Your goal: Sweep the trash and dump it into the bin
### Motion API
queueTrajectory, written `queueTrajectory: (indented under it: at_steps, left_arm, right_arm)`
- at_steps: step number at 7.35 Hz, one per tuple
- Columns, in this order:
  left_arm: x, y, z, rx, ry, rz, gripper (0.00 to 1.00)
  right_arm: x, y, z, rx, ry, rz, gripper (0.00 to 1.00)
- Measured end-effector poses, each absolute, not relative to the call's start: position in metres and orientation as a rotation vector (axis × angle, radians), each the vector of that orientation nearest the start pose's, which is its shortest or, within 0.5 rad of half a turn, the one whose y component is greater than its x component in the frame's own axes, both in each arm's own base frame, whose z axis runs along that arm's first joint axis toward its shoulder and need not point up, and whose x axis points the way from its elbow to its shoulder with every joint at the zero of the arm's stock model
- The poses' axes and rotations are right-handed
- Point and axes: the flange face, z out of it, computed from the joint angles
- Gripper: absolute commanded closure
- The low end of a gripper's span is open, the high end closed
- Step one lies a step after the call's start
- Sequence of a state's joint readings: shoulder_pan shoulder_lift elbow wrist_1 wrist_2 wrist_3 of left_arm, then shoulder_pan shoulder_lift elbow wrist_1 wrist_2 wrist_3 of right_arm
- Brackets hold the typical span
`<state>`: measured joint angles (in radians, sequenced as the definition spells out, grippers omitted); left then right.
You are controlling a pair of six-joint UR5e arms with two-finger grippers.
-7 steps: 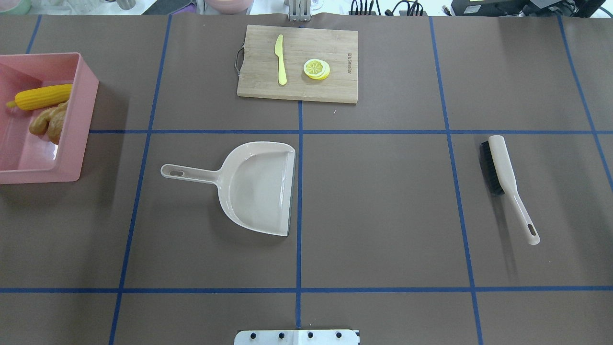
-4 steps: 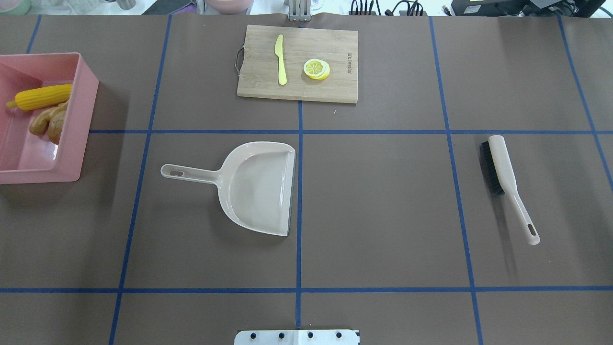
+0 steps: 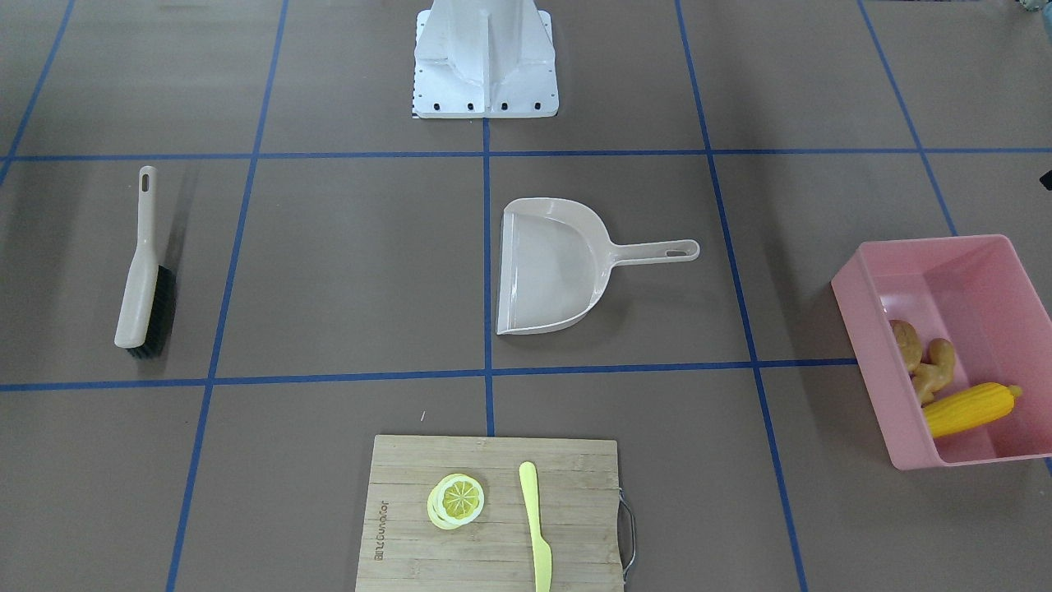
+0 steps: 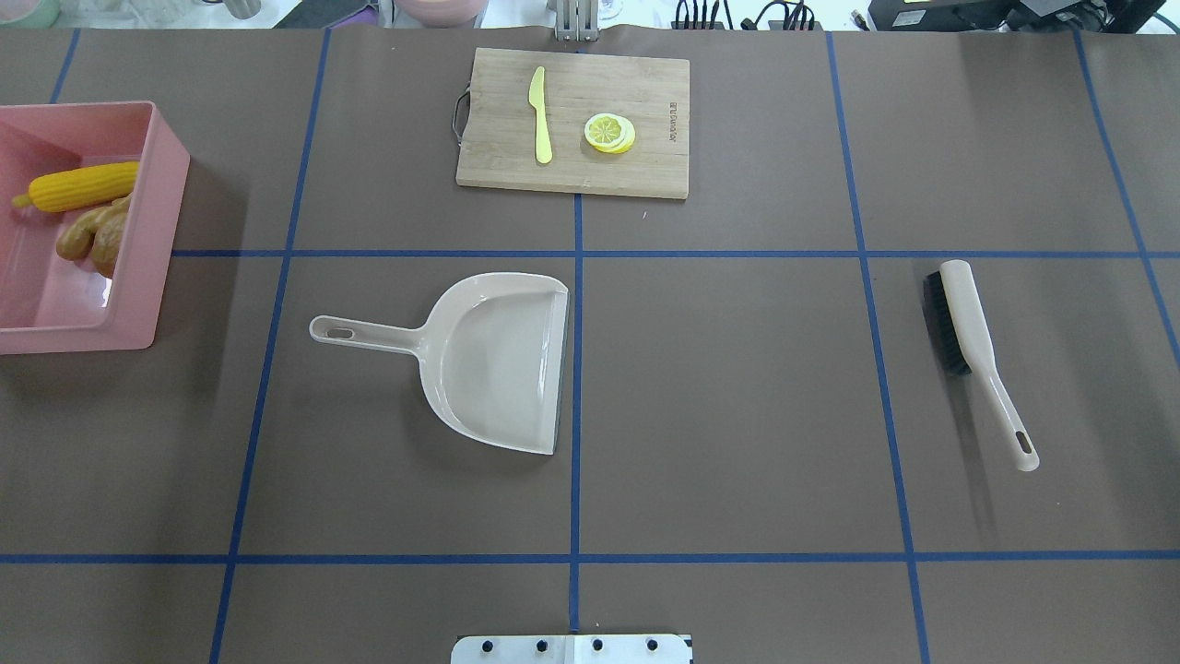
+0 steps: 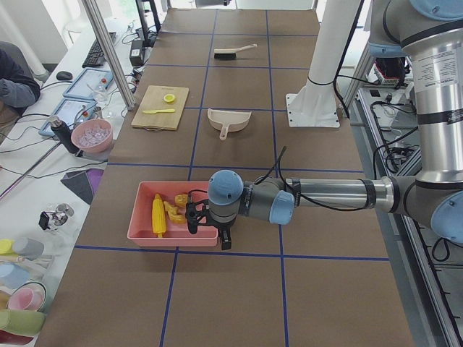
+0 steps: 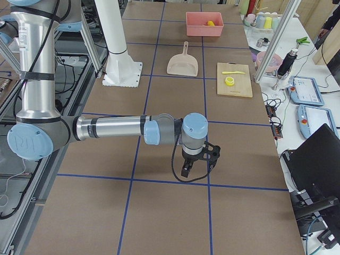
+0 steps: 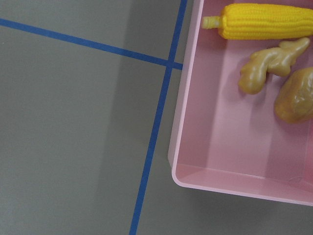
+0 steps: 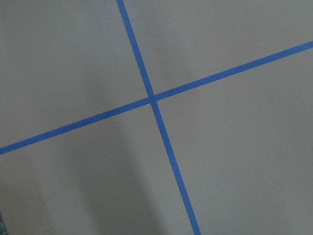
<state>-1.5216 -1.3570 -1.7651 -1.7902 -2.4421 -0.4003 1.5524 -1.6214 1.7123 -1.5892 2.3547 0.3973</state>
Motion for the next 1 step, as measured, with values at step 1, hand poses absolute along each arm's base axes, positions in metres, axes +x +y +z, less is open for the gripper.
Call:
queueTrajectory:
  at_steps: [1]
  left_arm:
    - [-0.037, -0.4146, 0.6274, -0.009, 0.891, -0.24, 0.01]
  right_arm:
    - [0.0543, -0.4749, 0.6143, -0.094, -0.785, 0.331, 0.0]
